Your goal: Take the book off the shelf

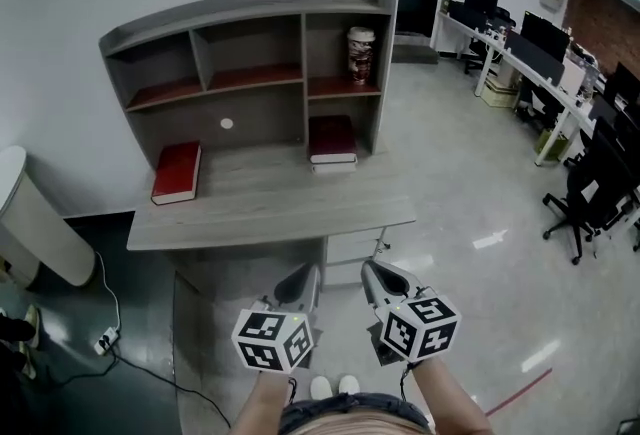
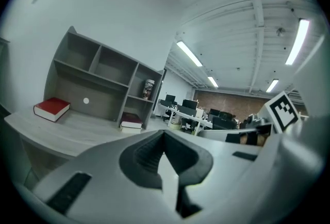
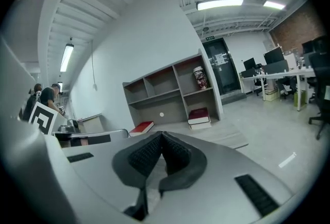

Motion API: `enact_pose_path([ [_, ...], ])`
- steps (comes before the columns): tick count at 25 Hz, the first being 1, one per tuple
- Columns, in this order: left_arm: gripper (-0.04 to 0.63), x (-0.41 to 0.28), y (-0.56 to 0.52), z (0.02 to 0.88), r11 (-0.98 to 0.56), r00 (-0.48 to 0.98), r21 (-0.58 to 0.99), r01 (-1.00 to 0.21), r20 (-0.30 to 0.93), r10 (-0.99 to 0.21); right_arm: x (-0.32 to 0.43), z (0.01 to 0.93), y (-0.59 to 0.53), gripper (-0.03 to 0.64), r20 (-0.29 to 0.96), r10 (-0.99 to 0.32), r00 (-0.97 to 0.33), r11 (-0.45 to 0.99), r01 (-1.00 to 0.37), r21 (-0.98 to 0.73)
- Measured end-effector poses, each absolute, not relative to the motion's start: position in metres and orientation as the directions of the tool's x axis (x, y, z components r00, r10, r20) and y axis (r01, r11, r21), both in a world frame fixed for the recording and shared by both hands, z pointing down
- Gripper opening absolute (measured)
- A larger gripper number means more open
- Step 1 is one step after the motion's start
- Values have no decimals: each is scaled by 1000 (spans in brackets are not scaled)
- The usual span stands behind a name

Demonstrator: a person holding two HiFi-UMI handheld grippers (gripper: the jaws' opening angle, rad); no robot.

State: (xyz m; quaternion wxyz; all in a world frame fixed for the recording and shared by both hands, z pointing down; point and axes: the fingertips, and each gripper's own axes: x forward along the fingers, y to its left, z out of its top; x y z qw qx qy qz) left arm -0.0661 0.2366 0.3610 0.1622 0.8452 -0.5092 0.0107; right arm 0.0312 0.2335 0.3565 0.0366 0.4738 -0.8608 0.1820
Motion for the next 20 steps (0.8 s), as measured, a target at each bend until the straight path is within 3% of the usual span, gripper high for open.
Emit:
enact_pose_path([
  [5, 12, -69, 225, 362, -459, 482, 152, -875, 201, -853, 30, 358, 224, 8, 244, -823, -512, 454, -853, -259],
  [20, 12, -91, 157, 388, -425, 473, 229, -876, 240, -848, 27, 383, 156, 8, 289, -825, -485, 412, -867, -279],
])
